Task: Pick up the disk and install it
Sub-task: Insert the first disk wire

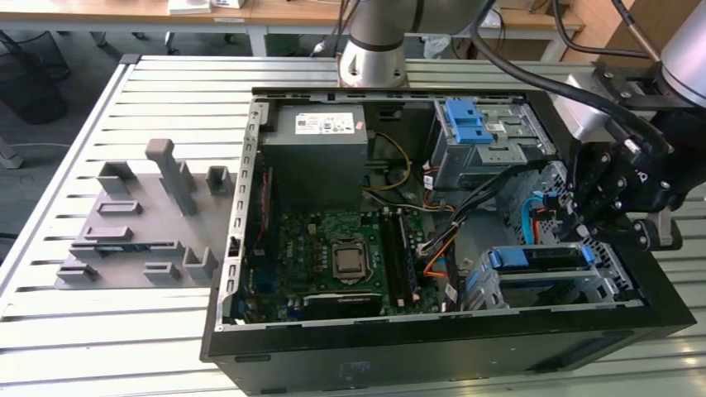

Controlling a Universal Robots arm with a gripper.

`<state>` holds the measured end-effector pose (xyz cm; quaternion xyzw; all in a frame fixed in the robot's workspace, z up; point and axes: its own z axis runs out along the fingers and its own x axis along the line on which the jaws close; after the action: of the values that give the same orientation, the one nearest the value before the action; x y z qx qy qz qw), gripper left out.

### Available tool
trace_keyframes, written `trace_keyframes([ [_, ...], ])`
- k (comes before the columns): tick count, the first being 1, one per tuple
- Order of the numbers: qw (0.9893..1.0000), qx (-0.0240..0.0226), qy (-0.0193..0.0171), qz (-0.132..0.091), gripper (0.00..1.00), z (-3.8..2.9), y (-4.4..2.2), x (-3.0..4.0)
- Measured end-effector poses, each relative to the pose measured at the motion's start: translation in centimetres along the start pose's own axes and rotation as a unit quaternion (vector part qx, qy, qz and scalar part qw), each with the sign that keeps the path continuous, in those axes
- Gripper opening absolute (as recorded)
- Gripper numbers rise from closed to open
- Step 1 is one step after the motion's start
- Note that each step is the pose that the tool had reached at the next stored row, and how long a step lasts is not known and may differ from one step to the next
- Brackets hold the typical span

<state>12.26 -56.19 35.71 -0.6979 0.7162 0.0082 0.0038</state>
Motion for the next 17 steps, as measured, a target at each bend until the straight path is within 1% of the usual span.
trace_keyframes([
  [5, 1.0000, 0.0000, -0.0001, 0.000, 0.11, 0.01, -0.42, -0.63],
  [9, 1.0000, 0.0003, 0.0002, 0.000, 0.11, -0.30, -0.42, -0.93],
  [17, 1.0000, 0.0017, 0.0000, 0.000, 0.11, -0.87, -0.41, -1.75],
])
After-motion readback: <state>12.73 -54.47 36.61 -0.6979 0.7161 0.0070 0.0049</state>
